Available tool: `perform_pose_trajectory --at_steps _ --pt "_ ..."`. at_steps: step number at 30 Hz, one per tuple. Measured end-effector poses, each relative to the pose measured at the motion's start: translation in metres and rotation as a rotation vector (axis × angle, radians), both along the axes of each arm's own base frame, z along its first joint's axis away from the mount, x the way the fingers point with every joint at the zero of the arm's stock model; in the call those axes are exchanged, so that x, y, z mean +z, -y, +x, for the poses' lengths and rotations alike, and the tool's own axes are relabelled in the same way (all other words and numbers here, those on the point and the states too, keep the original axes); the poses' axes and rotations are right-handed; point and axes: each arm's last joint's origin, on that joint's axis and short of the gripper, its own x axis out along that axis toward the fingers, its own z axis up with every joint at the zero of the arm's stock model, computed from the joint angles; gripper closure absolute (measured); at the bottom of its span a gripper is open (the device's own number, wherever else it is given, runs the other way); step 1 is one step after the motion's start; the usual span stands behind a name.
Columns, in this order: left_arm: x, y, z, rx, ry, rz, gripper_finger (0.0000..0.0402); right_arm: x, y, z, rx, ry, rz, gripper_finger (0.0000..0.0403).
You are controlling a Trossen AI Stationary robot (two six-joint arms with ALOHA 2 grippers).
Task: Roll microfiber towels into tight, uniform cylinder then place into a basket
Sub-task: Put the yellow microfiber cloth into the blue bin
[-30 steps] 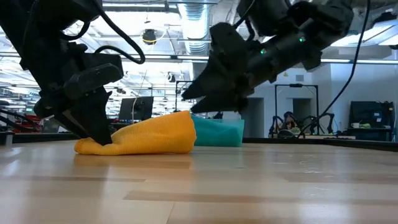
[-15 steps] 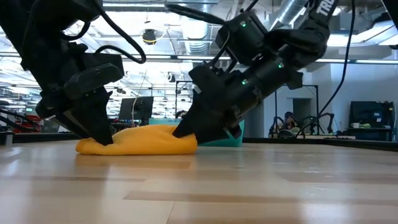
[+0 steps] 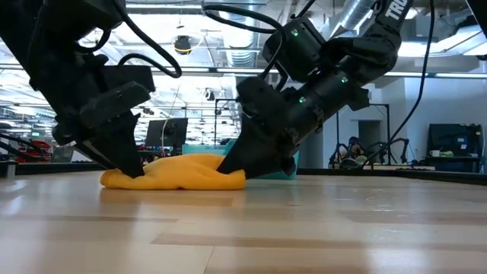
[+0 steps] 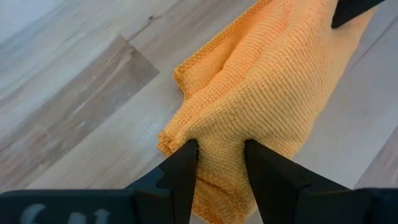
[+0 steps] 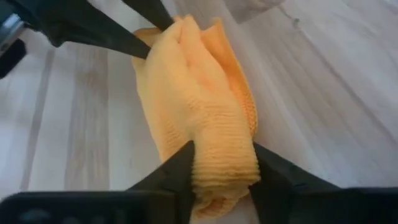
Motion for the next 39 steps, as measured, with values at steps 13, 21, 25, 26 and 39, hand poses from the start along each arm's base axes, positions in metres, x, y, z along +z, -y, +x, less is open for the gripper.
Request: perform_pose_trajectory --at_steps 13,21,25,26,39 --pt "0.002 0.001 0.004 -0.050 0.023 0.041 0.0359 0.001 -0.001 0.000 0.043 0.009 0.014 0.0370" --pt "0.002 0.001 0.004 -0.082 0.018 0.071 0.0390 0.002 0.002 0.000 0.075 0.017 -0.029 0.0365" --pt "0.008 -0.001 0.004 -0.110 0.018 0.084 0.0397 0.008 0.005 0.000 0.079 0.029 -0.044 0.0371" --pt "0.011 -0.003 0.005 -0.118 0.018 0.089 0.0397 0.010 0.006 0.001 0.077 0.040 -0.045 0.0371" --pt "0.062 -0.046 0.010 -0.225 0.083 0.113 0.0399 0.057 0.025 -0.009 0.074 0.084 -0.113 0.0371"
